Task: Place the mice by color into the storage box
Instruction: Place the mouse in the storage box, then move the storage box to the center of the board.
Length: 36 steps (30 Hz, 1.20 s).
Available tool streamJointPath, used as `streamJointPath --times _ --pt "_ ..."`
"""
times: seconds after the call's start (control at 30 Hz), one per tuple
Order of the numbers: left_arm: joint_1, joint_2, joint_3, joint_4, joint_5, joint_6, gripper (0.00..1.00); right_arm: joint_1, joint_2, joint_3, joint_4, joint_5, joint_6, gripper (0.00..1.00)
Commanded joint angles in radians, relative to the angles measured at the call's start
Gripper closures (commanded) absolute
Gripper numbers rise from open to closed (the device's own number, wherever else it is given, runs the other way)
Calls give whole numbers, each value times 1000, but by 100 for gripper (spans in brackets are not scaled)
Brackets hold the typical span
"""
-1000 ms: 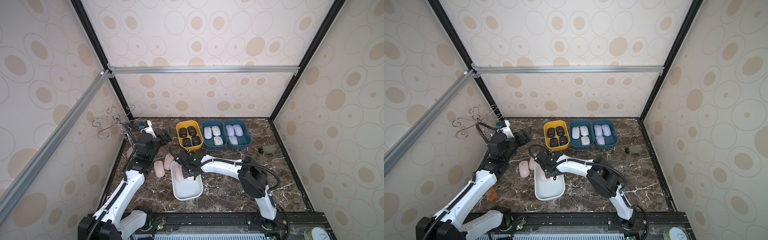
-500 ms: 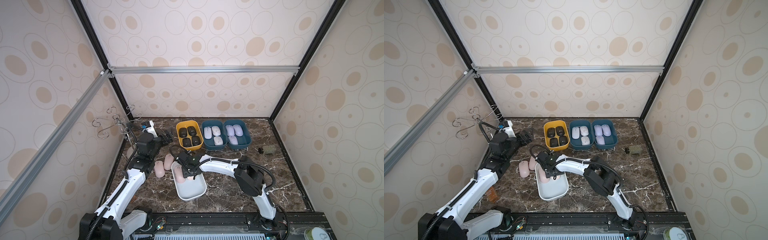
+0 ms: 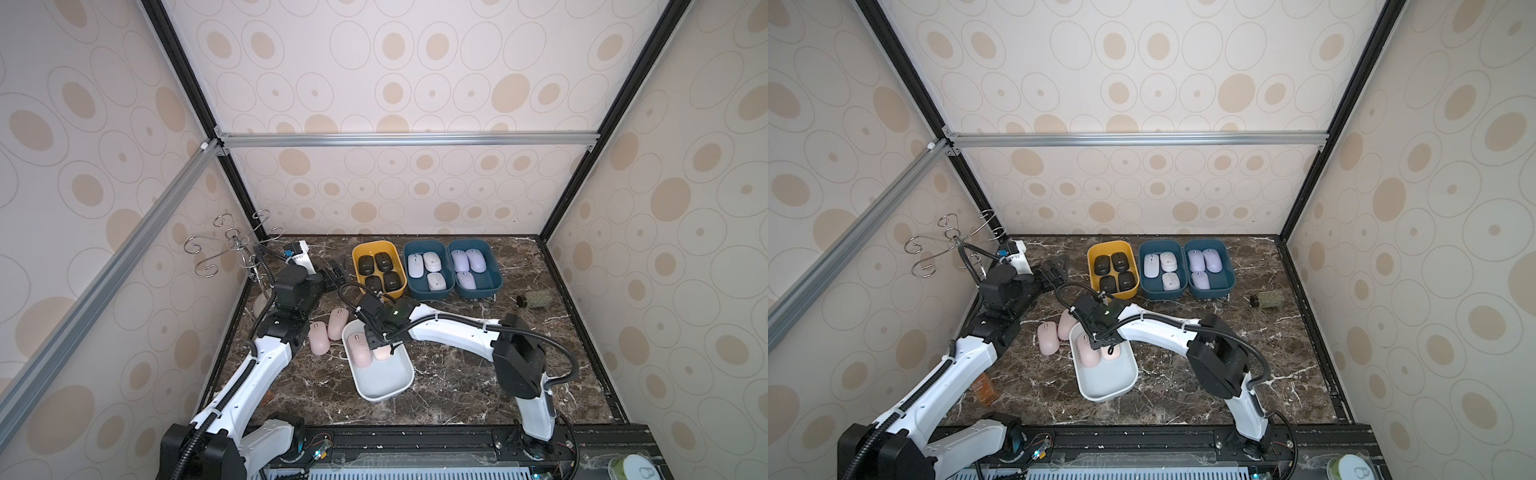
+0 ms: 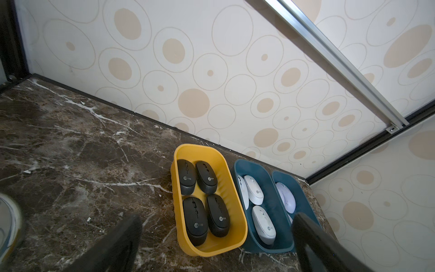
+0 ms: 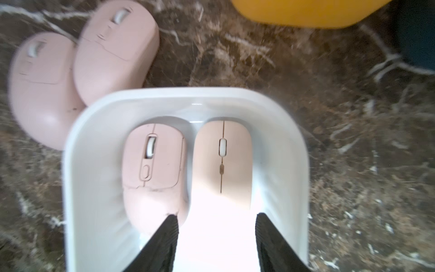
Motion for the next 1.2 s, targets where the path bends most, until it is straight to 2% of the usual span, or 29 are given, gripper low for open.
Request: streamJointPath --times 0.0,0.2,0.4,0.53,0.6,1.03,1.17 --pt "7 1 5 9 8 0 0 -9 -96 -28 -40 41 -88 49" --pt "7 6 6 10 6 3 0 -60 -116 -97 -119 -21 -173 46" --pt "8 4 4 7 -3 5 0 -75 -102 -182 -69 -88 -148 48" --pt "8 8 4 5 -12 8 0 -79 -87 -205 -52 -90 -127 65" --pt "9 12 7 3 -6 8 0 -80 -94 -228 -25 -81 -121 70" --pt "8 19 6 5 -8 11 0 -110 -182 -340 9 -33 -62 96" --pt "9 24 5 5 -10 13 0 -143 -245 -418 3 -9 -46 98"
